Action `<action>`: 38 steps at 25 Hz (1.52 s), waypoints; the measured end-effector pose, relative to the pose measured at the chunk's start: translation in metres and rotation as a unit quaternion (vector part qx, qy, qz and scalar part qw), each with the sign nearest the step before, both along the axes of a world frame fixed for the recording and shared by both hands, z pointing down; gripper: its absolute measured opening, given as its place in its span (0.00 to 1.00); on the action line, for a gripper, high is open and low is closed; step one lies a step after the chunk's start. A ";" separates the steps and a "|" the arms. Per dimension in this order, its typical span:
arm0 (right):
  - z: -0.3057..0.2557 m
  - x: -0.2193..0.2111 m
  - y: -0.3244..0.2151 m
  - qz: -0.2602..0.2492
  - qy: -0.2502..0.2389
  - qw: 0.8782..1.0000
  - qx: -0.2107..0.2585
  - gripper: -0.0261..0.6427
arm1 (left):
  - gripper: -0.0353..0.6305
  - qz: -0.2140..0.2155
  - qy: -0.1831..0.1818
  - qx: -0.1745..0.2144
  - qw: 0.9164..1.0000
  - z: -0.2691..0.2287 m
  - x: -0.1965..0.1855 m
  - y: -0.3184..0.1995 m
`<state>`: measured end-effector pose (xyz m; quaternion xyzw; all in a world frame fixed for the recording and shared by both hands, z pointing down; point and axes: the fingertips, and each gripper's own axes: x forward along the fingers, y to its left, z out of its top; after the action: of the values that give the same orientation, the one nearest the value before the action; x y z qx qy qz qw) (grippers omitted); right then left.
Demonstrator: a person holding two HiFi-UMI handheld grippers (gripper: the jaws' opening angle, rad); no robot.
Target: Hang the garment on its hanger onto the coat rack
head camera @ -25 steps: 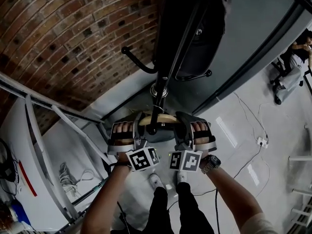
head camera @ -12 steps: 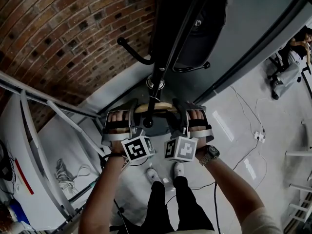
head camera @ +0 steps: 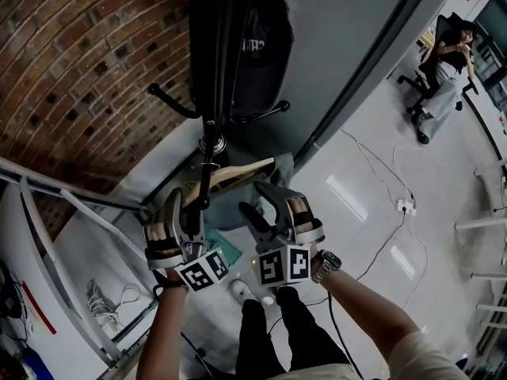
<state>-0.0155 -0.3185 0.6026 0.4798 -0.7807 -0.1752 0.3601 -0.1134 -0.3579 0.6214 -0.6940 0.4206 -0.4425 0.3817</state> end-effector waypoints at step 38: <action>-0.277 0.036 0.160 -0.096 -0.418 0.903 -0.035 0.08 | 0.06 -0.101 0.556 -0.034 0.824 -0.277 0.010 0.209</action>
<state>0.0206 -0.1582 0.3254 0.4183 -0.9076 0.0351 -0.0011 -0.1033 -0.1490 0.3449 -0.7885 0.6142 -0.0317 0.0119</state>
